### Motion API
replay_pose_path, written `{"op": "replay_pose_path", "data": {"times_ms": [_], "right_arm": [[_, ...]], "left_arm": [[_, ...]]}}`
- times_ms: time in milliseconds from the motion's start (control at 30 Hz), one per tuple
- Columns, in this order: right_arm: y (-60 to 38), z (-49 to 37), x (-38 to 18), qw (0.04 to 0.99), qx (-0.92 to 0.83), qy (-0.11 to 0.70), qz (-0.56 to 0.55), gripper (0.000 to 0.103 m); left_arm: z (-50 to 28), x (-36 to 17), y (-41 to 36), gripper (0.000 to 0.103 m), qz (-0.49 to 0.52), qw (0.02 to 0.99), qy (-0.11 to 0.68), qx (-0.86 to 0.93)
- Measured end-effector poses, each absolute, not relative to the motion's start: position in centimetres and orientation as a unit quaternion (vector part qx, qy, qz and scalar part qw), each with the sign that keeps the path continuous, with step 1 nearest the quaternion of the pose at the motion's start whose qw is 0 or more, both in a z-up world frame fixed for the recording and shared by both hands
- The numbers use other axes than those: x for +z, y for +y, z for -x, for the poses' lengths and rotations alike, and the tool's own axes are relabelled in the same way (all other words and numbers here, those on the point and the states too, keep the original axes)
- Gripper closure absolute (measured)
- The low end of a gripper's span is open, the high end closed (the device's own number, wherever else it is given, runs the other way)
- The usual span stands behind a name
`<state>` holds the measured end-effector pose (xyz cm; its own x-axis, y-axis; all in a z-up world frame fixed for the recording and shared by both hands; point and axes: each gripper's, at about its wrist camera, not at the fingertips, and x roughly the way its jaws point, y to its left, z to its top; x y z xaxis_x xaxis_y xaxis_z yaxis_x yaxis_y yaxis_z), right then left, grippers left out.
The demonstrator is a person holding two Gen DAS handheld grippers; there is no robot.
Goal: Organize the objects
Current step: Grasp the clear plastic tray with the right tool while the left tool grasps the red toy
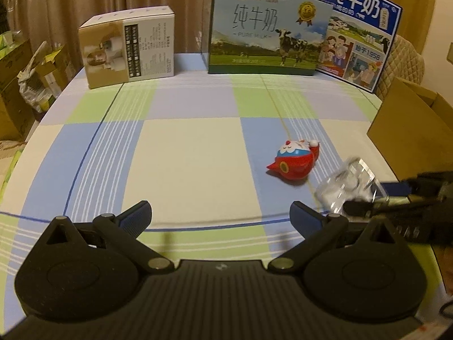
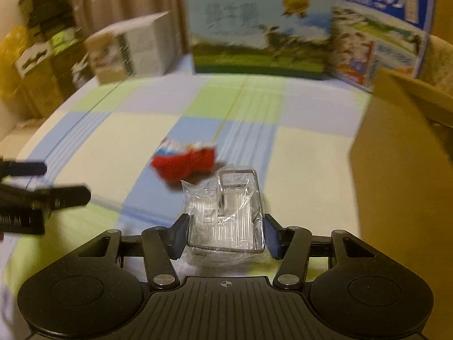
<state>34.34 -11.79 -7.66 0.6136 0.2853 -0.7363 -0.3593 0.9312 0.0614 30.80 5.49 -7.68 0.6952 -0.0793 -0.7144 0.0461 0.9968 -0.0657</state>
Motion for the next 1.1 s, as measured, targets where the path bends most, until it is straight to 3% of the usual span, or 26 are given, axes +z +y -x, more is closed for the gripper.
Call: {"op": "replay_pose_path", "data": {"times_ms": [333,400,667,767,967,1100], "right_arm": [[-13.3,-35.1,-7.5,0.901,0.157,0.403,0.033,0.052],[-13.6,-35.2,-7.6,0.901,0.154,0.404,0.031,0.052],[-14.3,-35.6,-7.9,0.901,0.146,0.408,0.026,0.052],[-14.2,-35.7,-8.1,0.900,0.147,0.410,0.027,0.052],[-14.0,-35.7,-8.2,0.898,0.151,0.412,0.028,0.052],[-14.0,-35.8,-8.1,0.898,0.150,0.414,0.027,0.052]], "left_arm": [[-33.8,-8.0,3.0,0.003,-0.009,0.923,0.373,-0.099],[-34.5,-8.4,2.1,0.012,-0.027,0.924,0.363,-0.120],[-36.6,-9.6,-0.5,0.023,-0.093,0.922,0.332,-0.176],[-37.3,-10.2,-1.0,0.036,-0.113,0.917,0.339,-0.180],[-37.7,-11.0,-1.4,0.038,-0.122,0.912,0.338,-0.196],[-37.8,-11.1,-2.0,0.049,-0.128,0.911,0.333,-0.205]]}}
